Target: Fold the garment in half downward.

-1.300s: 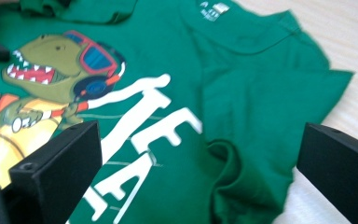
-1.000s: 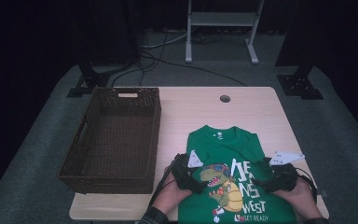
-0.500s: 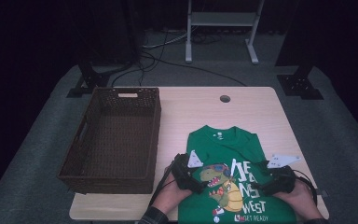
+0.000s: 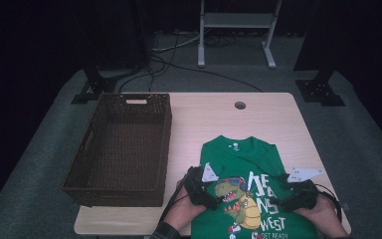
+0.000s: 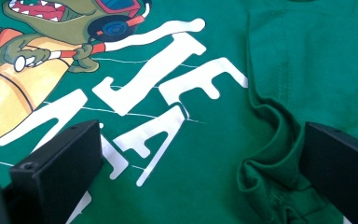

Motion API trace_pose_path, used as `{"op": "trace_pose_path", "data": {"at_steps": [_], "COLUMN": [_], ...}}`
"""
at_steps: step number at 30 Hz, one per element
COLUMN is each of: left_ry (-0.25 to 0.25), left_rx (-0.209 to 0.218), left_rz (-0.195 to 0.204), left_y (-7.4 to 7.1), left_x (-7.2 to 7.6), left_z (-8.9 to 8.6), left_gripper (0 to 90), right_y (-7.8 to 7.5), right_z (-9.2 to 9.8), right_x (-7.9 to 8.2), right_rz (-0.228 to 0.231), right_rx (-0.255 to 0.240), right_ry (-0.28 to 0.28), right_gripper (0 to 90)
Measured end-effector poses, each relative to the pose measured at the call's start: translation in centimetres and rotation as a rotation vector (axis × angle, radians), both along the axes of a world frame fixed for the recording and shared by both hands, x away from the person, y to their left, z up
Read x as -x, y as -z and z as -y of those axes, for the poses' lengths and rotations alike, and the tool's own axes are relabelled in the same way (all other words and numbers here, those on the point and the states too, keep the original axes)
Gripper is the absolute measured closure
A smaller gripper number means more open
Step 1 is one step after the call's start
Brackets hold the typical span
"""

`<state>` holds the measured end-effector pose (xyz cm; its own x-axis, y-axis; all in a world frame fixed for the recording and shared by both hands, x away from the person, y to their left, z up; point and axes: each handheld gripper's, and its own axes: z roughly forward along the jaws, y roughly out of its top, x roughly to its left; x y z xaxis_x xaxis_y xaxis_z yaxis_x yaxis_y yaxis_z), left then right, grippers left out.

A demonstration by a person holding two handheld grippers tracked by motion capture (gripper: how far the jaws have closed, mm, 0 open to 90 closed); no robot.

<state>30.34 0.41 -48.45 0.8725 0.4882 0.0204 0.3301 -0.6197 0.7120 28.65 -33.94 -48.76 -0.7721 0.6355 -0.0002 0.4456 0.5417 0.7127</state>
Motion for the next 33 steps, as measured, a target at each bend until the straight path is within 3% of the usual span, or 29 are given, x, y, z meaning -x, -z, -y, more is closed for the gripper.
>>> {"op": "trace_pose_path", "data": {"at_steps": [29,33], "left_ry": [0.038,0.022], "left_rx": [-0.002,-0.001], "left_rz": [0.002,0.005], "left_y": [0.0,0.0], "left_x": [3.9,4.1], "left_z": [1.3,1.5], "left_gripper": [0.0,0.0], "right_y": [0.0,0.0], "right_z": [1.5,1.6], "right_x": [4.2,4.5], "right_rz": [-0.003,-0.001], "right_rx": [-0.001,-0.001], "right_ry": [-0.004,-0.007], "right_gripper": [0.0,0.0]}}
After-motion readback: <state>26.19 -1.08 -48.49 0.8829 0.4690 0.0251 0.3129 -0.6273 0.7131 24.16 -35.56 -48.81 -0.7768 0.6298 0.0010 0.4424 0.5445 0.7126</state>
